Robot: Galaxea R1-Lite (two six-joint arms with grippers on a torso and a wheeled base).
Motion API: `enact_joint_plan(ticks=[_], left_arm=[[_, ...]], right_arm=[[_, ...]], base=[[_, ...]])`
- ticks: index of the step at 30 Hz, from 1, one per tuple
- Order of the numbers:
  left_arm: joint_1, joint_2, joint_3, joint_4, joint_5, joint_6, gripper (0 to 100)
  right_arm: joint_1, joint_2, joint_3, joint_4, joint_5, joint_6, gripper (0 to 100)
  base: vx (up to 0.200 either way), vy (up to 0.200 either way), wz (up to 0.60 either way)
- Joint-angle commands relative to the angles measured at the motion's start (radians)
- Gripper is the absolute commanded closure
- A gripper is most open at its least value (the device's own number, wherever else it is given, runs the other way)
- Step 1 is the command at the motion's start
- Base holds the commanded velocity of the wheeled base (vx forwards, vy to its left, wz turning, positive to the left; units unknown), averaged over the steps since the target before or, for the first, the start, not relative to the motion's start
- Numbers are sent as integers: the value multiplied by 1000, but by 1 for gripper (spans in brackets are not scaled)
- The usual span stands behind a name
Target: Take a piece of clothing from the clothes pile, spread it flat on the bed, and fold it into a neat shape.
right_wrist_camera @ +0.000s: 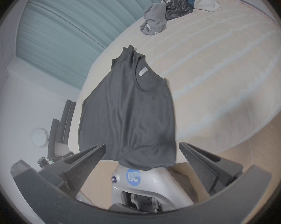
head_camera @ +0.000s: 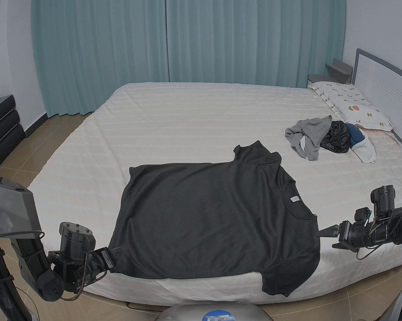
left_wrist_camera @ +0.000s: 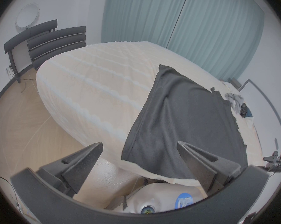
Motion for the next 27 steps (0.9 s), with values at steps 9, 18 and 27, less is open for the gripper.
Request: enact_joint_plan(ticks=[9, 18, 27], left_arm=[[51, -24, -58, -1, -25, -89, 0], [111, -4, -83, -1, -54, -89, 0], [113, 12, -113, -1, -56, -162, 0]], right_arm=[[36, 115, -202, -2, 43, 148, 0], [-2, 128, -208, -9, 163, 235, 0], [-10, 138, -193, -44, 161, 261, 0]], base=[[0, 44, 0], [0, 156, 0], [0, 0, 0]])
